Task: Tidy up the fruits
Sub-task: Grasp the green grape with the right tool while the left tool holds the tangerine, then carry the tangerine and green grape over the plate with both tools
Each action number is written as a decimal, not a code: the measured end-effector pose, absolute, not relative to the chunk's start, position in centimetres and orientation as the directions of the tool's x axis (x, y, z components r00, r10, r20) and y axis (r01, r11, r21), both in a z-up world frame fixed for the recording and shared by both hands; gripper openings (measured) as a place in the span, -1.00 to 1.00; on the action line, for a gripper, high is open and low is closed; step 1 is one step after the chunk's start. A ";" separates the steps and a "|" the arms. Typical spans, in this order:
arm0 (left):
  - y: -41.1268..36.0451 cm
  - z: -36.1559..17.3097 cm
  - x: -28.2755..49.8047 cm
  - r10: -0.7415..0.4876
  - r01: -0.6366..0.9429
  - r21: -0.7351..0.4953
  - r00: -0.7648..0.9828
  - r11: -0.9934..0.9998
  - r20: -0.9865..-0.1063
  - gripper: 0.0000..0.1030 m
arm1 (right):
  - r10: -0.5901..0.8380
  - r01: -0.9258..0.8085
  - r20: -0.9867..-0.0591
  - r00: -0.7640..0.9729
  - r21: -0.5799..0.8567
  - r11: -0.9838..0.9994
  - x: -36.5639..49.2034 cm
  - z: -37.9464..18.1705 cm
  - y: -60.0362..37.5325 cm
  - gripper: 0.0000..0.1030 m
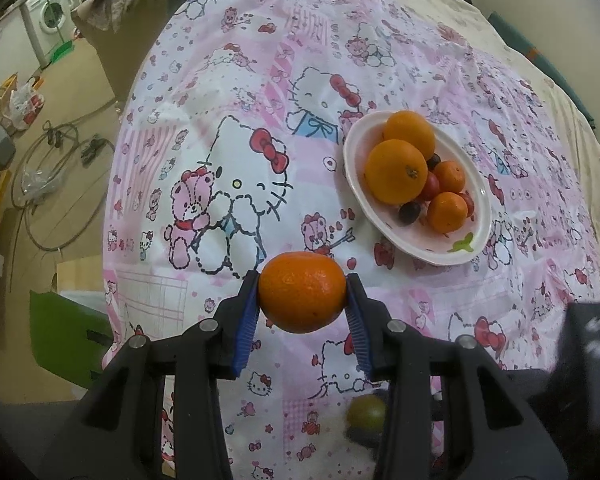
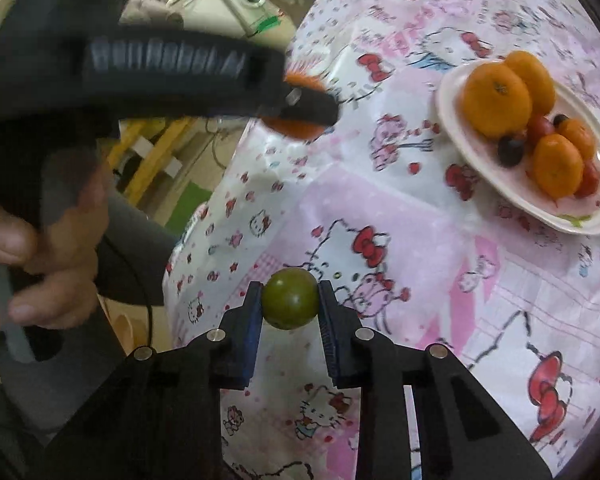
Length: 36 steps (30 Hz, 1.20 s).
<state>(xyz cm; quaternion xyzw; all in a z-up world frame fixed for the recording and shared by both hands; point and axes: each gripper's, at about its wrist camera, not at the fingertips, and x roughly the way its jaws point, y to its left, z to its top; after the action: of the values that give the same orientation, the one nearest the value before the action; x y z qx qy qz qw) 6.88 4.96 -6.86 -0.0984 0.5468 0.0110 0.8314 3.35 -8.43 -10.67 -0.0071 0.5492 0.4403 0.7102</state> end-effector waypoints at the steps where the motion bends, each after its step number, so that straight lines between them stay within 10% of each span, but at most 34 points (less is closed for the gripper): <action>1: 4.9 -7.0 6.9 -0.088 -0.128 -0.150 0.399 0.980 -0.913 -0.28 | 0.624 -0.619 -0.781 0.022 0.479 0.622 3.7 -10.4 -9.5 -0.45; 36: -4.5 -4.8 11.3 -0.166 0.090 -0.141 0.401 0.986 -0.901 -0.27 | 0.582 -0.277 -0.678 0.449 0.513 0.812 11.9 -1.9 -26.6 -0.45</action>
<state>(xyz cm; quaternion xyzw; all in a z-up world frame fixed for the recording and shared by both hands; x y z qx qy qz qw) 11.34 -4.46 -4.82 -0.0347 0.5421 -0.0766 0.8361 11.95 -26.55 -1.88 0.1666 0.4578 0.2571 0.8346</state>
